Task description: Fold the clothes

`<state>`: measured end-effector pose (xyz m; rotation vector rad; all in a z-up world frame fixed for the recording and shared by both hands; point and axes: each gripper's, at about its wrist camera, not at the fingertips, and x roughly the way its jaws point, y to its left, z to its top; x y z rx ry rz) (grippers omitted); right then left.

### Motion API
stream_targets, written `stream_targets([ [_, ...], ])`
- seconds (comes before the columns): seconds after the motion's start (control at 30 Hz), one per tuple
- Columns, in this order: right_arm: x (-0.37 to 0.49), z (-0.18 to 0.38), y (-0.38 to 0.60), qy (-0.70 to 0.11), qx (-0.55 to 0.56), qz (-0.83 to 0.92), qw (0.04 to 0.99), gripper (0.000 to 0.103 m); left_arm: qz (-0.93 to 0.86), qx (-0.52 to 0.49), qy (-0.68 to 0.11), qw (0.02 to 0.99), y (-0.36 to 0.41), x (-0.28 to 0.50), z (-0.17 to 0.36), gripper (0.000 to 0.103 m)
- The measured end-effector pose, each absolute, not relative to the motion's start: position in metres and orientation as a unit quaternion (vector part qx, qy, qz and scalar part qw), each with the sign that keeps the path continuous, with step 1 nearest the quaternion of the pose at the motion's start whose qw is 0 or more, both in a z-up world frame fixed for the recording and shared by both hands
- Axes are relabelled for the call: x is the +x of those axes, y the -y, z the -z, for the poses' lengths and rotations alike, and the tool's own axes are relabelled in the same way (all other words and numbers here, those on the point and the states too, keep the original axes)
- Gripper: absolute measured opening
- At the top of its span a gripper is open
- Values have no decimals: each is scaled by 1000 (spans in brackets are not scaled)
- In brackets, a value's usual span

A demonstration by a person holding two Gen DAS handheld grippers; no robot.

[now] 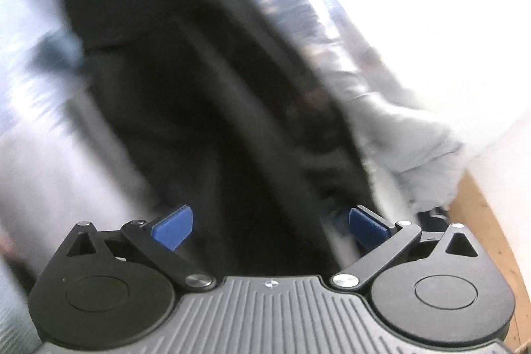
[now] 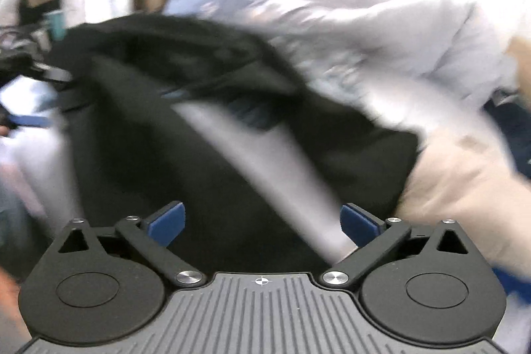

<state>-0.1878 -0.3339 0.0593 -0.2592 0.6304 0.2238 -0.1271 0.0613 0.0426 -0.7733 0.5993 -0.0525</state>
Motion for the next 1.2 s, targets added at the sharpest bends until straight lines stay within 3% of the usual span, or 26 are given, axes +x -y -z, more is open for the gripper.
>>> stream_targets([
  [0.17, -128, -45, 364, -307, -141, -63, 939, 102, 68, -358, -250, 897, -34, -80, -53, 103],
  [0.47, -2, -44, 442, -314, 5, 10, 949, 102, 125, -259, -183, 940, 29, -15, -57, 103],
  [0.8, 107, 20, 453, -418, -58, 22, 906, 100, 116, -239, -243, 933, 43, 8, -6, 103],
  [0.93, 115, 37, 452, -455, -68, 30, 888, 76, 102, -244, -252, 931, 43, 16, -2, 103],
  [0.97, 115, 37, 453, -453, -58, 25, 889, 56, 100, -244, -255, 930, 44, 19, -2, 103],
  [1.0, 114, 36, 453, -451, -53, 22, 891, 29, 99, -243, -257, 930, 45, 23, -2, 103],
  [1.07, 110, 29, 450, -447, -61, 20, 892, 20, 96, -242, -257, 931, 46, 22, -3, 103],
  [1.2, 97, -9, 450, -415, -77, 27, 906, 19, 94, -254, -265, 926, 47, 25, -3, 103],
])
